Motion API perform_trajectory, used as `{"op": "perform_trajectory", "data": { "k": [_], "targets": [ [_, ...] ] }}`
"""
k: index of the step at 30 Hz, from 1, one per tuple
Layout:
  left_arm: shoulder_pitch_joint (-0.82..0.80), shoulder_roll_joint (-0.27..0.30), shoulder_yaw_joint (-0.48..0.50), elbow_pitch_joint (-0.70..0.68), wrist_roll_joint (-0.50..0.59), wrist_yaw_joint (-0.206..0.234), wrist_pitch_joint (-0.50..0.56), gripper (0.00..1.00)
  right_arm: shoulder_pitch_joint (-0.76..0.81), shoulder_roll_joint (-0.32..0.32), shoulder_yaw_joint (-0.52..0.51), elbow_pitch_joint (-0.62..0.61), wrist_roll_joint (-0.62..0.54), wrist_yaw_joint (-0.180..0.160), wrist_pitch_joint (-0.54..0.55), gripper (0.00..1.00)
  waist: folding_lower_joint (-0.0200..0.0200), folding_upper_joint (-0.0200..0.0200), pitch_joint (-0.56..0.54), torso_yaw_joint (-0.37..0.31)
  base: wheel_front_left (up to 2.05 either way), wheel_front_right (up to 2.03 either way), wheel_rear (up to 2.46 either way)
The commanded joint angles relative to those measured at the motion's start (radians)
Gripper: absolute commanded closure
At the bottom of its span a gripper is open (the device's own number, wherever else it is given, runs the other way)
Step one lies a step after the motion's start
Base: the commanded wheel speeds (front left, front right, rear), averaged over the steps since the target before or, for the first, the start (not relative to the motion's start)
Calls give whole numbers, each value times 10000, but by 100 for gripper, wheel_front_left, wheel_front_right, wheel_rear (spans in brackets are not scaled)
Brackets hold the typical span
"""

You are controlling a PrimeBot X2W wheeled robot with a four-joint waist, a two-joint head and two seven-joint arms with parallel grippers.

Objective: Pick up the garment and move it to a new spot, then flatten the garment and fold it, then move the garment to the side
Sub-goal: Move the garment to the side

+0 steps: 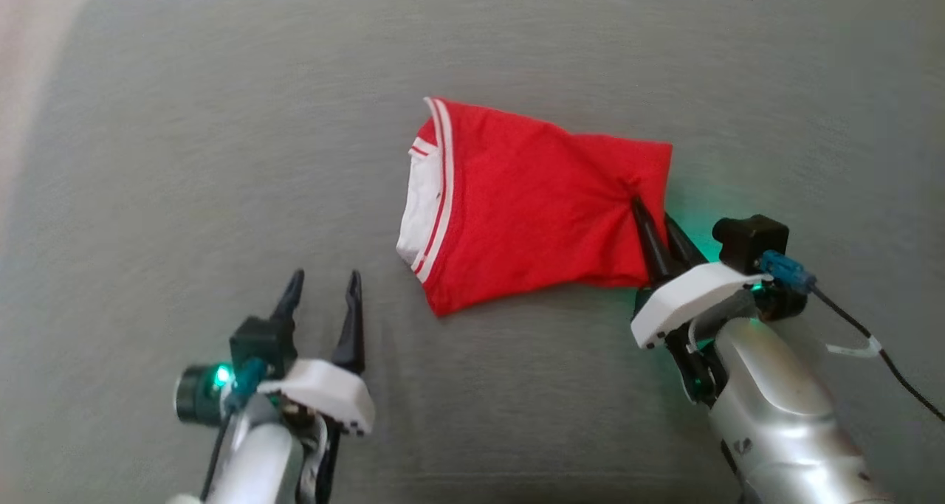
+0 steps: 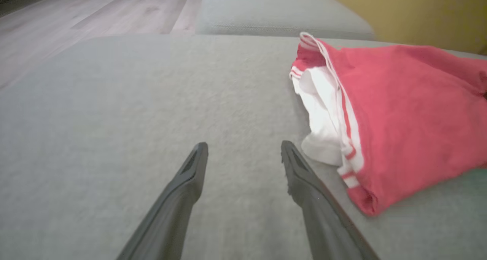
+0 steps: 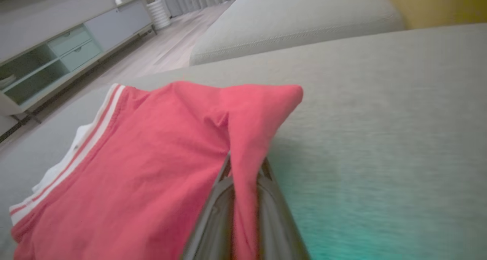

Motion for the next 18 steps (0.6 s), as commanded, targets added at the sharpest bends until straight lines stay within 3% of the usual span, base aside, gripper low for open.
{"op": "perform_trajectory", "data": {
  "k": [1,4,10,14,18],
  "targets": [
    [-563,62,372,-295,109,-43,-124,0,35,45,208,-417,106,65,-133,100,-1,0,-28,-1669,0,0,0],
    [-817,62,587,-279,311,-183,-124,0,282,45,464,-1064,448,65,-136,100,-1,0,92,-3269,0,0,0],
    [-1108,64,843,-187,657,-437,-124,0,698,45,705,-1890,759,65,-138,100,-1,0,351,-5208,0,0,0],
    [-1171,65,919,-108,822,-579,-124,0,901,45,642,-2157,889,65,-138,100,-1,0,495,-5971,0,0,0],
    [-1301,64,808,41,934,-750,-124,0,899,45,296,-2408,690,65,-138,100,-1,0,629,-6039,0,0,0]
  ]
}}
